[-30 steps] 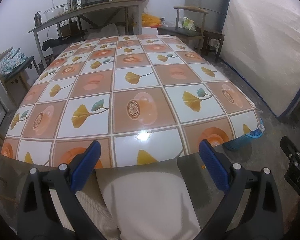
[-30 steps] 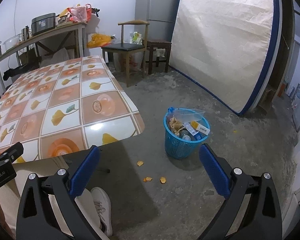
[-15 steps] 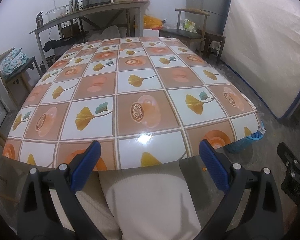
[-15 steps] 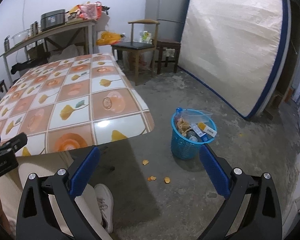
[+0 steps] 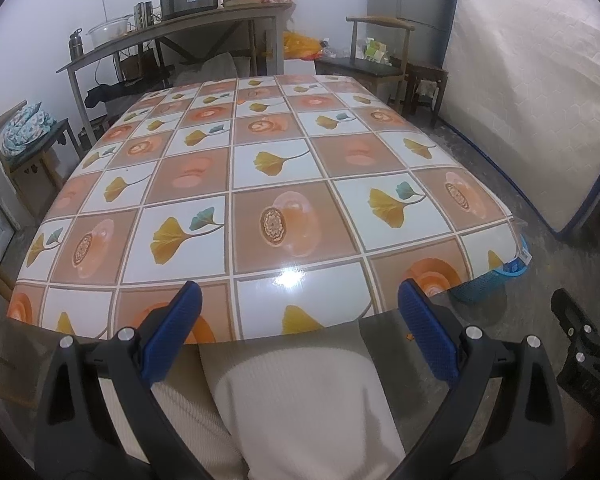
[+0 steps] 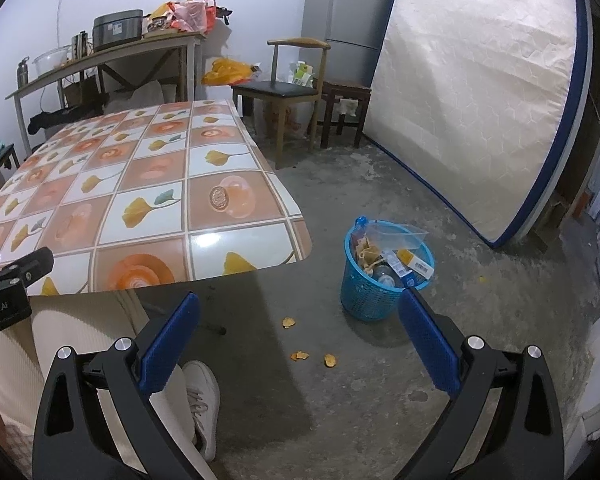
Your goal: Collect trash
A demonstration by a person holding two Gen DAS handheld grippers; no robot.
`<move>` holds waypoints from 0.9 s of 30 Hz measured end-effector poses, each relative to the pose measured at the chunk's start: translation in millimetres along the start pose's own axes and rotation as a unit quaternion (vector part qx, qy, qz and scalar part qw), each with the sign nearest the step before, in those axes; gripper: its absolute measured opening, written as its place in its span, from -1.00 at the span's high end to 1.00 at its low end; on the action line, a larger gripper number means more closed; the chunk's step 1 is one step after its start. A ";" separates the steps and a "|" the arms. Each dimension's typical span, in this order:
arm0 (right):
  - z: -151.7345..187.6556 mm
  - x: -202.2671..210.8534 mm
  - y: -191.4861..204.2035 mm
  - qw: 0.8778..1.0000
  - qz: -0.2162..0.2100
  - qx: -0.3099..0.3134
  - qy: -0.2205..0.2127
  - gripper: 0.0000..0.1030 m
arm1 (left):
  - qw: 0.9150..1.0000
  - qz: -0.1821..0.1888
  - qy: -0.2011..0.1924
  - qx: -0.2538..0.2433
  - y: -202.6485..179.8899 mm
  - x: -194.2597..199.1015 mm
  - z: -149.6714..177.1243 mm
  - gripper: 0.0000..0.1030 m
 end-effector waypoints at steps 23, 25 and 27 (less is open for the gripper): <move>-5.0 -1.3 -3.7 1.000 0.004 0.000 -0.003 -0.88 | 1.000 -0.004 0.012 -0.003 2.7 -5.4 -1.7 -0.84; -6.1 -1.2 -3.4 1.000 0.004 0.002 -0.004 -0.88 | 1.000 -0.004 0.011 -0.003 2.7 -5.3 -1.9 -0.84; -7.1 -0.9 -2.2 1.000 0.005 0.003 -0.005 -0.88 | 1.000 -0.004 0.011 -0.004 3.5 -5.8 -2.5 -0.84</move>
Point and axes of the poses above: each gripper's, at about its wrist camera, not at the fingertips, and x roughly against the way its jaws point, y to its left, z to its underside, the point moved 7 cm from there along -x, roughly the way its jaws point, and after that the axes turned 2 degrees about x, right-handed, at the moved point
